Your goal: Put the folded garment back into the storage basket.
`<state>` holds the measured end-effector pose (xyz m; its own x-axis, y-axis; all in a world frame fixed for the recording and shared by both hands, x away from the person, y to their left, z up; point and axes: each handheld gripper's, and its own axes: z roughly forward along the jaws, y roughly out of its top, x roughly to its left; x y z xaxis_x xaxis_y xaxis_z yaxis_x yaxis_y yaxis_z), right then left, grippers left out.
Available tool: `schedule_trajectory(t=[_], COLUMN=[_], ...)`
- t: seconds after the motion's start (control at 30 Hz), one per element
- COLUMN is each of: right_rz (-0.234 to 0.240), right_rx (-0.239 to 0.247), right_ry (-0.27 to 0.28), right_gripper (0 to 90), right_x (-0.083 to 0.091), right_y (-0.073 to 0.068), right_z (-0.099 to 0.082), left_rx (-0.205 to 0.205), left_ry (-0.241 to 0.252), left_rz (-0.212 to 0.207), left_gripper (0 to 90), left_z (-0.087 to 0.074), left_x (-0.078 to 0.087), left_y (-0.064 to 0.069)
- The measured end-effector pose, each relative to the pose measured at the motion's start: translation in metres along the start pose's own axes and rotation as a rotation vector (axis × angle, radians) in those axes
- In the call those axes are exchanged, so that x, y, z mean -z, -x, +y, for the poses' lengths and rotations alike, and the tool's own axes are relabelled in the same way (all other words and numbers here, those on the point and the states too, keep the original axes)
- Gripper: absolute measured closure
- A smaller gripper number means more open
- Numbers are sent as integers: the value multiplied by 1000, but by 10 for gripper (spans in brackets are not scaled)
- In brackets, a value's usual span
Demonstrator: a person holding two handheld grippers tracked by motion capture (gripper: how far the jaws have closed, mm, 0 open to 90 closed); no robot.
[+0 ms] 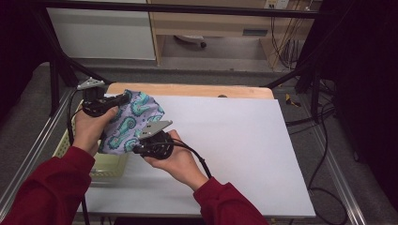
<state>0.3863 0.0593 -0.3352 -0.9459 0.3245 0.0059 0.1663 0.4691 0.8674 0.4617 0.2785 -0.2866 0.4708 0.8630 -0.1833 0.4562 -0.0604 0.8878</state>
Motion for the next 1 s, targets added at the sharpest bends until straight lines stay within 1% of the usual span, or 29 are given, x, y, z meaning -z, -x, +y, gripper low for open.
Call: schedule_trajectory(t=[0.23,0.47,0.67,0.77,1.0], right_rz=[-1,-4,-7,-13,-9], right_rx=[1,4,-5,19,32], right_ry=[16,19,29,40,42], right_gripper=[798,798,798,798,798], right_x=[-8,-14,-19,-20,-24], right_y=[-2,-3,-3,-5,-8], right_z=[2,5,6,6,10], left_rx=[9,19,25,27,29], left_ry=[7,12,12,13,14], left_rz=[12,23,31,34,40], left_gripper=[857,858,858,858,858], left_z=[-1,-1,0,0,-1], left_x=[6,8,8,9,14], left_y=[-8,-14,-18,-20,-24])
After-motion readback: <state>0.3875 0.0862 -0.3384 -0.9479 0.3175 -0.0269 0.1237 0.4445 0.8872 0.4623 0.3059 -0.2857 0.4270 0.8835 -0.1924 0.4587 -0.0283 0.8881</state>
